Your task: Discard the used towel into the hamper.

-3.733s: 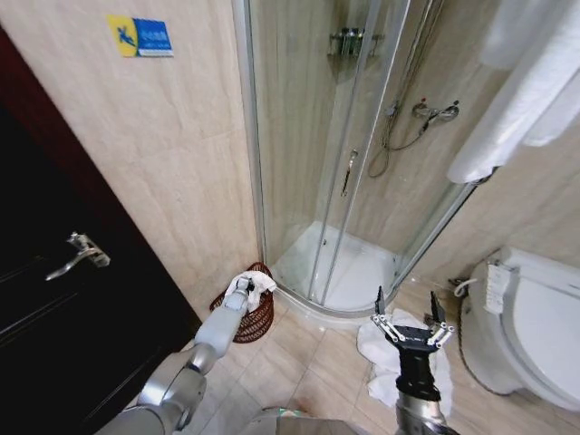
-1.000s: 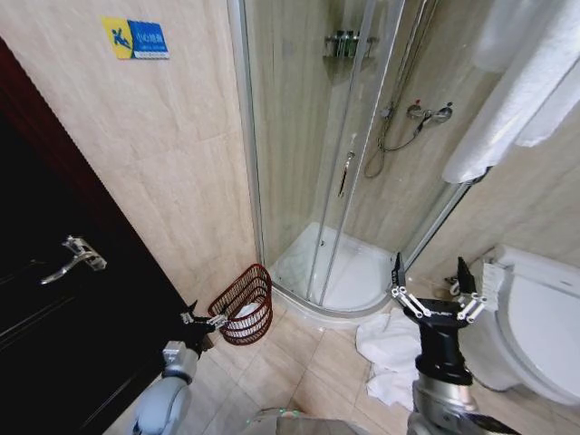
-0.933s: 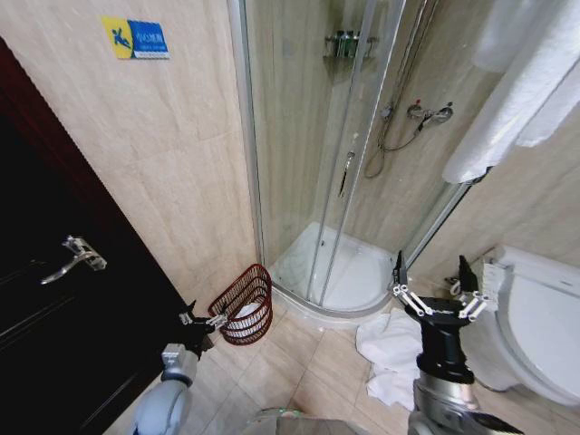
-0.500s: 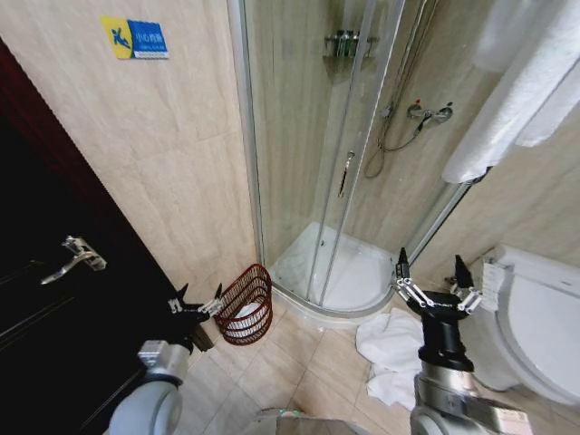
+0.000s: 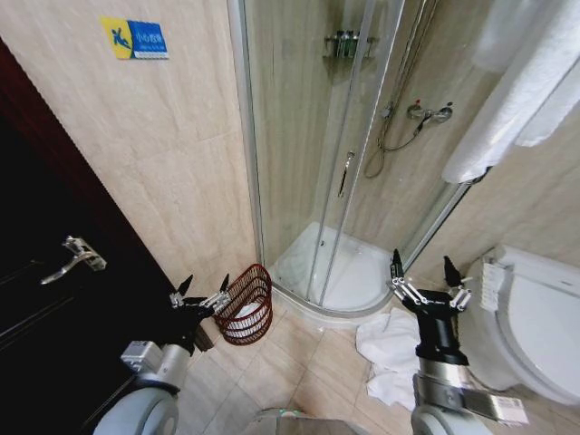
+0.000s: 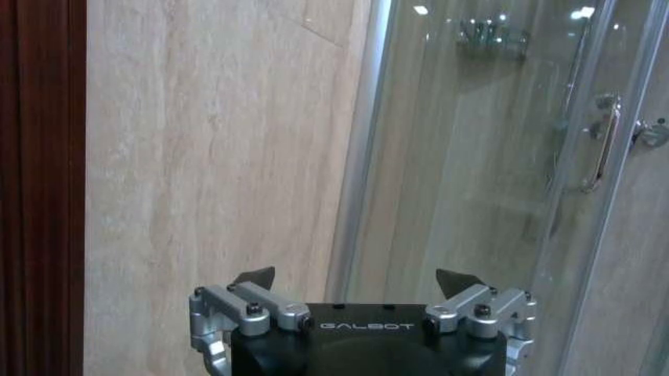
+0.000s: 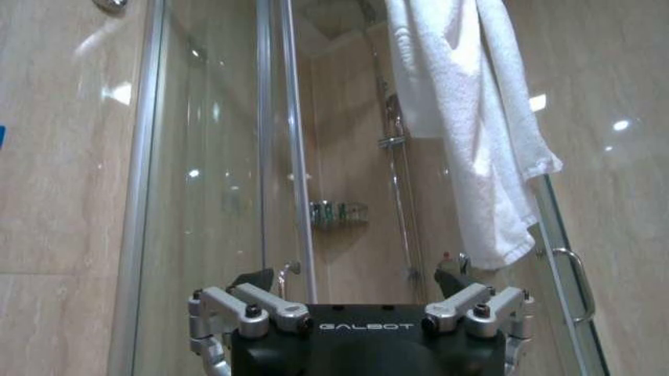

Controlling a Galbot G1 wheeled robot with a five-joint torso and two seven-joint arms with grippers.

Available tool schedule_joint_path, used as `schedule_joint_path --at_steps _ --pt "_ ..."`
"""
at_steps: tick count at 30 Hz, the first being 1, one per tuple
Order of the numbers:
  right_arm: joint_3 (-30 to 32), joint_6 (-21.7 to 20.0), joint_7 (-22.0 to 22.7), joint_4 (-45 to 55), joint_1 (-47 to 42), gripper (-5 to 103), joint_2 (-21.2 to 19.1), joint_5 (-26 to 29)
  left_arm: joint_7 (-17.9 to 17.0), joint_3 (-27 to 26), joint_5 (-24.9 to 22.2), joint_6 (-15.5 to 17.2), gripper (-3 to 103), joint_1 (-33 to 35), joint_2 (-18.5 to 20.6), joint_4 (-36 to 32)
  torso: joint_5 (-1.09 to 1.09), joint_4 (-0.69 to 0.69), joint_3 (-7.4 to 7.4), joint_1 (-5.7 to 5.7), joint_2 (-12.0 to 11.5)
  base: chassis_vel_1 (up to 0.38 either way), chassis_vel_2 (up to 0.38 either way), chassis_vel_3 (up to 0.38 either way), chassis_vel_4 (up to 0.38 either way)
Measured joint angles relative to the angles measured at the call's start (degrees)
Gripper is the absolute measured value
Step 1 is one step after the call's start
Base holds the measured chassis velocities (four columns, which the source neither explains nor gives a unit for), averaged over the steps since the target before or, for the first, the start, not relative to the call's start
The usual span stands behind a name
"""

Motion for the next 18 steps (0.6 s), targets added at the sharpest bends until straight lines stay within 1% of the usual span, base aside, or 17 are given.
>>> schedule_joint_path --at_steps 6,8,11,14,16,18 --pt "0.30 -0.28 0.51 -0.02 0.12 100 -0.94 0.68 0.02 0.03 0.05 -0.11 100 -0.05 0.05 0.21 0.00 0.00 0.00 0.00 0.00 0.000 0.000 0.000 0.000" --pt "2.15 -0.06 0.58 -0.04 -0.22 100 -1.90 2.12 0.02 0.05 0.06 -0.16 100 -0.08 0.06 0.29 0.00 0.00 0.00 0.00 0.00 0.000 0.000 0.000 0.000" --pt "3.44 -0.05 0.54 -0.05 -0.51 100 -2.13 2.81 0.02 0.05 0.07 -0.17 100 -0.09 0.07 0.31 0.00 0.00 0.00 0.00 0.00 0.000 0.000 0.000 0.000" --pt "7.60 -0.68 0.09 -0.05 -0.99 100 -3.58 4.82 0.02 0.08 0.08 -0.20 100 -0.11 0.09 0.36 0.00 0.00 0.00 0.00 0.00 0.000 0.000 0.000 0.000" --pt "8.82 -0.95 -0.15 -0.05 -0.98 100 -4.17 5.59 0.02 0.07 0.08 -0.21 100 -0.11 0.10 0.37 0.01 0.00 0.00 0.00 0.00 0.000 0.000 0.000 0.000" --pt "12.75 -0.71 -1.84 -0.06 -0.93 100 -6.37 9.99 0.02 0.07 0.08 -0.23 100 -0.12 0.11 0.40 0.01 -0.01 0.00 0.00 0.00 0.000 0.000 0.000 0.000"
